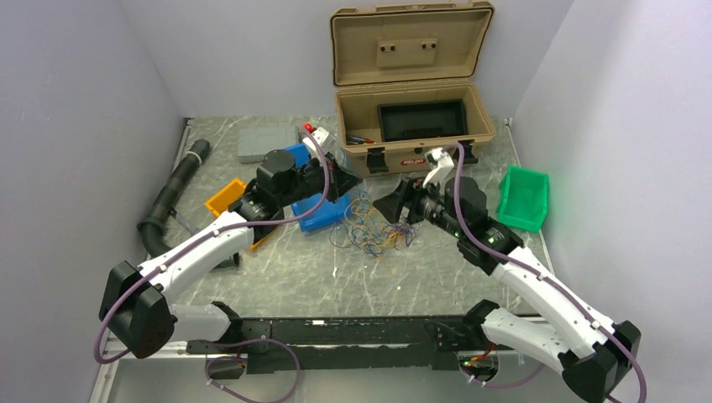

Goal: Untangle the cables
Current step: Untie the cable.

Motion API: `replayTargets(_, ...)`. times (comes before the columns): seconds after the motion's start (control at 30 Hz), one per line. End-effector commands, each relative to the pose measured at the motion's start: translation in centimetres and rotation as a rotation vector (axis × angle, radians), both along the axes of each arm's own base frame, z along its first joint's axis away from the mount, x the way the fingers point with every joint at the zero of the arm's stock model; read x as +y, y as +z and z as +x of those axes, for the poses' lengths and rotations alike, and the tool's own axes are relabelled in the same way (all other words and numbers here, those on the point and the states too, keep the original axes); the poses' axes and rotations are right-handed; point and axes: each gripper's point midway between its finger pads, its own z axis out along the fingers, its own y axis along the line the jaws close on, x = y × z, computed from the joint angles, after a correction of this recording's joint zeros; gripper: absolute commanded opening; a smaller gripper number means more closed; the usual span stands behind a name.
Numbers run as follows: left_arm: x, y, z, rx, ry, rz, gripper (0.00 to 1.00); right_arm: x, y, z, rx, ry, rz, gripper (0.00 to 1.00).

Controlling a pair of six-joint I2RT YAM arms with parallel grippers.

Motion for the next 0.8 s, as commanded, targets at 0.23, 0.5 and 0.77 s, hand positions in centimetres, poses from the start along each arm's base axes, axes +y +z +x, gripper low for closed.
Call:
replayTargets(0.23,0.3,4.8,-1.4,-0.084,-0.042,-0.086,0.0,-0.8,-6.9,1.0,-0.095,0.013,-0.148,0.82)
replayTargets(0.5,0.5,5.4,-1.7,-0.086,-0.044,-0.092,0.0,2.7,-9.6,3.5,-0.094,0.096,-0.141,0.87)
replayTargets(0.77,3.9,5.3,0.8,-0.03,0.16,-0.043,0.0,0.2,-15.5,5.2,0.083,-0.152,-0.128,0.17)
